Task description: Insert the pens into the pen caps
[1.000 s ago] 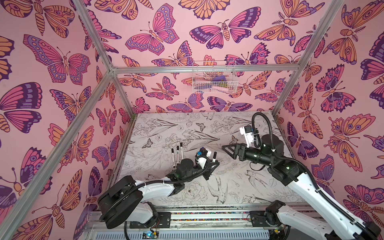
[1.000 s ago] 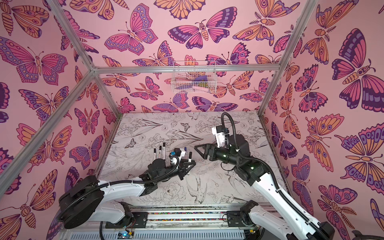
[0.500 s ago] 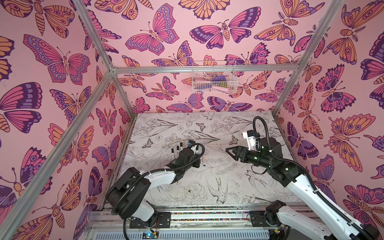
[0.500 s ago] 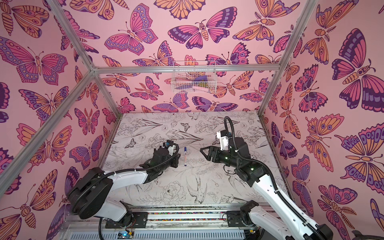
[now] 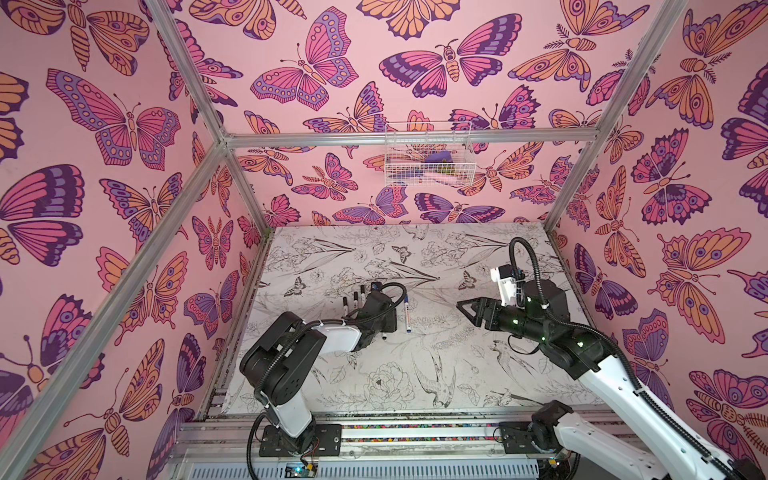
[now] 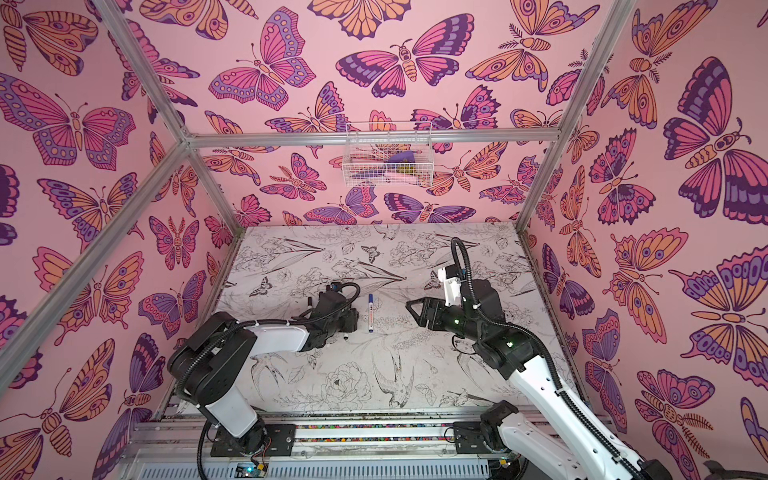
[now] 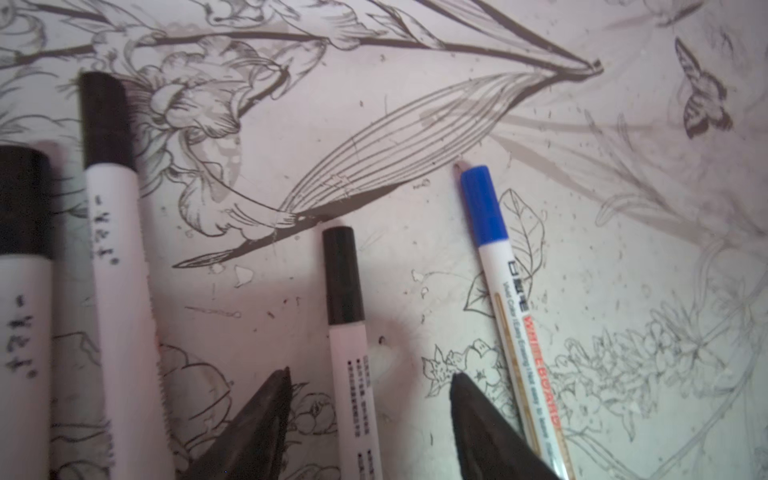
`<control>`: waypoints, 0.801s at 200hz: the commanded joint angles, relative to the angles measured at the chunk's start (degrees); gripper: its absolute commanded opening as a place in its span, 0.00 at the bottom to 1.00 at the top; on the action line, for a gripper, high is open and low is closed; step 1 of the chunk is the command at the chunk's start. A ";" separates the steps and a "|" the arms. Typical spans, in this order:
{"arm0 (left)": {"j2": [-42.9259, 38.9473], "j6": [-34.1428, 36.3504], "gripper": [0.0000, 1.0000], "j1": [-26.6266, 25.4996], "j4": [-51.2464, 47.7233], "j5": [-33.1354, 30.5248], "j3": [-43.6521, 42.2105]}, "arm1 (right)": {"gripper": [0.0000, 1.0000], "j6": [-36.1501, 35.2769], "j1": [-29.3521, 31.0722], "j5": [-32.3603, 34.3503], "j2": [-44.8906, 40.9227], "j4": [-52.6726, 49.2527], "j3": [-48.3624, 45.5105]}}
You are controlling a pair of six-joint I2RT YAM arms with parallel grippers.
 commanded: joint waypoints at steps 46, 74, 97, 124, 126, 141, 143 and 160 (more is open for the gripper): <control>-18.73 4.48 0.99 0.25 -3.67 -6.61 -3.31 | 0.74 -6.41 -2.10 17.18 -2.83 -4.23 -1.57; -32.45 10.67 0.99 1.18 -5.69 -16.00 -7.36 | 0.76 -16.19 -2.14 43.12 -7.01 -0.37 -9.28; -38.82 13.47 0.99 5.97 -13.32 -23.82 -8.92 | 0.79 -27.47 -2.68 55.06 -9.04 16.60 -20.62; -40.93 12.71 0.99 12.70 -15.55 -33.62 -12.95 | 0.82 -28.86 -5.31 62.79 -5.61 39.62 -31.95; -40.76 12.52 0.99 13.04 -15.37 -34.41 -13.30 | 0.98 -29.47 -5.50 63.40 -4.69 41.61 -32.32; -38.78 10.13 0.98 16.34 -15.64 -36.17 -12.33 | 0.99 -31.97 -6.72 62.92 0.74 43.62 -31.03; -38.31 10.05 0.98 16.80 -16.02 -35.57 -11.96 | 0.99 -31.39 -6.97 63.27 1.79 44.03 -30.88; -33.39 12.30 0.98 20.00 -15.08 -33.15 -9.26 | 0.99 -29.97 -9.60 63.32 11.72 48.68 -29.87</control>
